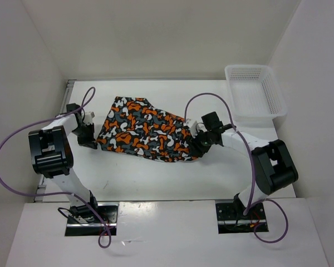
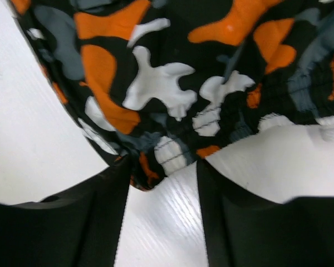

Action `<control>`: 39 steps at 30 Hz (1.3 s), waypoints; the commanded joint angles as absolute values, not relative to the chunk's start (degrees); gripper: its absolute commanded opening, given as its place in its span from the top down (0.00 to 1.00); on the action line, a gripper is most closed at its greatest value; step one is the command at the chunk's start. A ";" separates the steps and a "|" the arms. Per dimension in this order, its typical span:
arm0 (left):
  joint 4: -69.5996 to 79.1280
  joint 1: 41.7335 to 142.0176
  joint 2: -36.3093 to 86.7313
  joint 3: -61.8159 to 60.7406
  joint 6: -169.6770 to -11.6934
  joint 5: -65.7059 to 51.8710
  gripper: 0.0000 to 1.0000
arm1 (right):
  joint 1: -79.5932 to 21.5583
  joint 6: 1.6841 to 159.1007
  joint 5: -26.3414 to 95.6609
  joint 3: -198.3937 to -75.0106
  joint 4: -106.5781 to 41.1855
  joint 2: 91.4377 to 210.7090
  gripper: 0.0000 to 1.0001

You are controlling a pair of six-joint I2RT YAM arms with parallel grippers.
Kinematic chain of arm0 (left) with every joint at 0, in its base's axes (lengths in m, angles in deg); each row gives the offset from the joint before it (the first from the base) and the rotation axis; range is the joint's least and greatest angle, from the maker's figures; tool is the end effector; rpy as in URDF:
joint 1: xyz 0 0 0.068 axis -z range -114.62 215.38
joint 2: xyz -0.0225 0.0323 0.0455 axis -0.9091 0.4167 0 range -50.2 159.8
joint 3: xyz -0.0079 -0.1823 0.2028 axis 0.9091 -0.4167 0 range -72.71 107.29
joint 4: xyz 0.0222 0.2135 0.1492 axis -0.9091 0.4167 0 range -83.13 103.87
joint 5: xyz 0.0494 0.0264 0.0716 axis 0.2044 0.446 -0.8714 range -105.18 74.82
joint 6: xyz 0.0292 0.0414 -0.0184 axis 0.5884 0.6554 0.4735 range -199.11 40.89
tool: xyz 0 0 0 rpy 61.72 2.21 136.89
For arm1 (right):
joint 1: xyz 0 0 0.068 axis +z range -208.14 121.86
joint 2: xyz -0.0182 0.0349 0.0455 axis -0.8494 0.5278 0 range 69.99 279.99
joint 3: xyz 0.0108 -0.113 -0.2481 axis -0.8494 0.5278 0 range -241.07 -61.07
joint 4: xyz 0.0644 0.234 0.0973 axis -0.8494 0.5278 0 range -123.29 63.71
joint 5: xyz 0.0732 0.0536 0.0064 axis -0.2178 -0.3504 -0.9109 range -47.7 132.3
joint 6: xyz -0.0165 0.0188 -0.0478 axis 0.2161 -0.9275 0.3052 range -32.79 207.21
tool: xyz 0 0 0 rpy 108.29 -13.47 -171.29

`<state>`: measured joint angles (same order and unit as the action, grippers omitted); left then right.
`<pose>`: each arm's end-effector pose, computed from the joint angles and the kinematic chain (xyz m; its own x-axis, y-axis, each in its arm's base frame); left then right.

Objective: Fold and stack the shorts
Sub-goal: Fold the shorts

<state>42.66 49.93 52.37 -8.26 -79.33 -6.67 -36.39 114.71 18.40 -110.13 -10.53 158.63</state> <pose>0.3267 0.0848 0.1622 -0.9252 -0.2597 -0.2767 -0.2275 0.9632 -0.1433 0.2643 0.1209 0.1732 -0.4925 -0.6511 -0.5775 -0.8354 0.5397 0.1039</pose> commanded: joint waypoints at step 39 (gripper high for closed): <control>28.40 64.32 58.09 -10.13 -79.11 -19.75 0.62 | -31.43 97.31 46.51 -120.04 -23.36 172.91 0.92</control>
